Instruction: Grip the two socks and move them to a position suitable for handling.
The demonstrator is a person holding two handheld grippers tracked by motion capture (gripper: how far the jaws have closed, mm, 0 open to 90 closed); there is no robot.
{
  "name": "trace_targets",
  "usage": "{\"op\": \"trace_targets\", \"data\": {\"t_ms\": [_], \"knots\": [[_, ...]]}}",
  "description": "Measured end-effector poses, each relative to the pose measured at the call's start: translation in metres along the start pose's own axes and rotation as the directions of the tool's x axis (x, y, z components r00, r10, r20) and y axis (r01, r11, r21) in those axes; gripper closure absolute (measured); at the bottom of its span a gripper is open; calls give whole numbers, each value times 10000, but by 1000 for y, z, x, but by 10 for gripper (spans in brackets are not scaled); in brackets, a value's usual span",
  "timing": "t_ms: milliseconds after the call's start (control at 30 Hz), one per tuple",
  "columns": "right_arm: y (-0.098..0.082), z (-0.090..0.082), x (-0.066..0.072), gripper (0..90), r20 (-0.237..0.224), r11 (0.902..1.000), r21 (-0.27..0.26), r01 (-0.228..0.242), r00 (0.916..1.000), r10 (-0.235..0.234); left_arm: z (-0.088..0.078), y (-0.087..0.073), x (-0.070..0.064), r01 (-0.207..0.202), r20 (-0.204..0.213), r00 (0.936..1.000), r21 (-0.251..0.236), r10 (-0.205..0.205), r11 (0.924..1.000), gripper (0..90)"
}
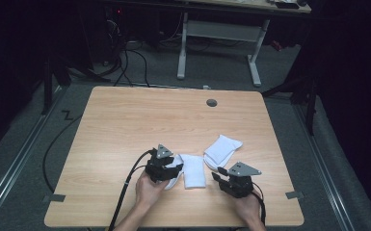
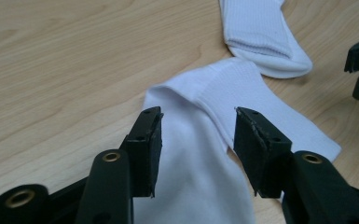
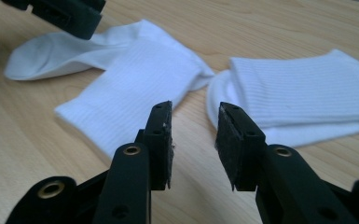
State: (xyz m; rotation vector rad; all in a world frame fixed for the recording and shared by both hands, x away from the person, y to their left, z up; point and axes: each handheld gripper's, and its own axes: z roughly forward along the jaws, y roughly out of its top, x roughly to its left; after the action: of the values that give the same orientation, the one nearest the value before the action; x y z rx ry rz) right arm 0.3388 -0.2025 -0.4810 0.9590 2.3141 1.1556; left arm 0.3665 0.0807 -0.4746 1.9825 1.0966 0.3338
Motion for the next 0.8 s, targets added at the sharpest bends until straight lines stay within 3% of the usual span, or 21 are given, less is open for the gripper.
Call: {"op": "trace_targets", "data": {"t_ms": [167, 367, 600, 700, 800], "knots": [[2, 11, 15, 616, -400, 9993, 136, 346, 9986, -340, -9, -7, 11, 121, -343, 9993, -87, -124, 9999, 465], [4, 20, 29, 574, -716, 9961, 380, 790, 9945, -761, -14, -23, 21, -113, -1043, 9944, 274, 141, 9996, 443], [4, 29, 37, 563, -1033, 9915, 806, 1019, 9903, -934, -12, -37, 24, -282, -1419, 9892, 588, 363, 9979, 428], [0, 33, 38, 582, -1035, 9886, 1071, 1056, 9901, -946, -10, -40, 23, -445, -1461, 9879, 554, 522, 9975, 424], [-3, 31, 37, 680, -928, 9897, 964, 1058, 9910, -969, -10, -43, 23, -494, -1472, 9876, 360, 541, 9981, 419]]}}
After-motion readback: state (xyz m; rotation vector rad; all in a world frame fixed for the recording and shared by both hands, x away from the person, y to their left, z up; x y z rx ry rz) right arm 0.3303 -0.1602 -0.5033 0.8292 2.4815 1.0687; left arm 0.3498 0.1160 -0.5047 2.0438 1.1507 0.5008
